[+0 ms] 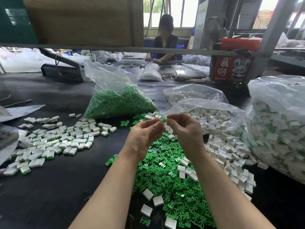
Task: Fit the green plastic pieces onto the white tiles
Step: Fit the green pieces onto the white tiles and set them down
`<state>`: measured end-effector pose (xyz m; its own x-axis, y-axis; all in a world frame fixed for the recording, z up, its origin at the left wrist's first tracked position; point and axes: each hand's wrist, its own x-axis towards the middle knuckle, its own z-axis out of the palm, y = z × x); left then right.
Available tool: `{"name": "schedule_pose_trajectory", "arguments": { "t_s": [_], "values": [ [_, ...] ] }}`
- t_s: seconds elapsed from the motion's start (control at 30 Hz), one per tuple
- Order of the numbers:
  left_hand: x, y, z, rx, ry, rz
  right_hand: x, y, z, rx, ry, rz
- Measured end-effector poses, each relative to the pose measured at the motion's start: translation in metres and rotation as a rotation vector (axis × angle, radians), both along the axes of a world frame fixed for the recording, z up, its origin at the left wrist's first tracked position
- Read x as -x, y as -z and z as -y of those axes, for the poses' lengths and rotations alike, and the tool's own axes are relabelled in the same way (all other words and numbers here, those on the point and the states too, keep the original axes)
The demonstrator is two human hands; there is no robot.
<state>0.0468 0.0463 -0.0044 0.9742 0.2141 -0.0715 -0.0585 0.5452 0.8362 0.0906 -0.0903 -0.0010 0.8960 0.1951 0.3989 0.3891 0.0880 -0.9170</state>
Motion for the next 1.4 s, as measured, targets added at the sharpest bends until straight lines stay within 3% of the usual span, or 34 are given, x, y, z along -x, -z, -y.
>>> {"name": "schedule_pose_trajectory", "arguments": {
  "t_s": [0.3, 0.5, 0.77, 1.1, 1.4],
  "values": [
    [0.0024, 0.0007, -0.0047, -0.199, -0.024, 0.077, 0.0013, -0.0023, 0.0017, 0.172, 0.037, 0.096],
    [0.0017, 0.0017, -0.0049, -0.407, -0.038, 0.097, -0.0005, 0.0017, 0.0044, 0.519, -0.001, 0.158],
    [0.0017, 0.007, -0.0014, -0.672, 0.151, 0.047, 0.0031, -0.0013, 0.0029, 0.402, -0.106, 0.051],
    [0.0042, 0.0055, 0.0027, -0.721, 0.145, 0.102, 0.0011, 0.0043, 0.0004, 0.429, -0.091, 0.072],
    [0.0046, 0.0099, -0.0062, -0.733, 0.261, 0.122, 0.0044, -0.0008, 0.0017, 0.363, -0.217, -0.063]
  ]
}}
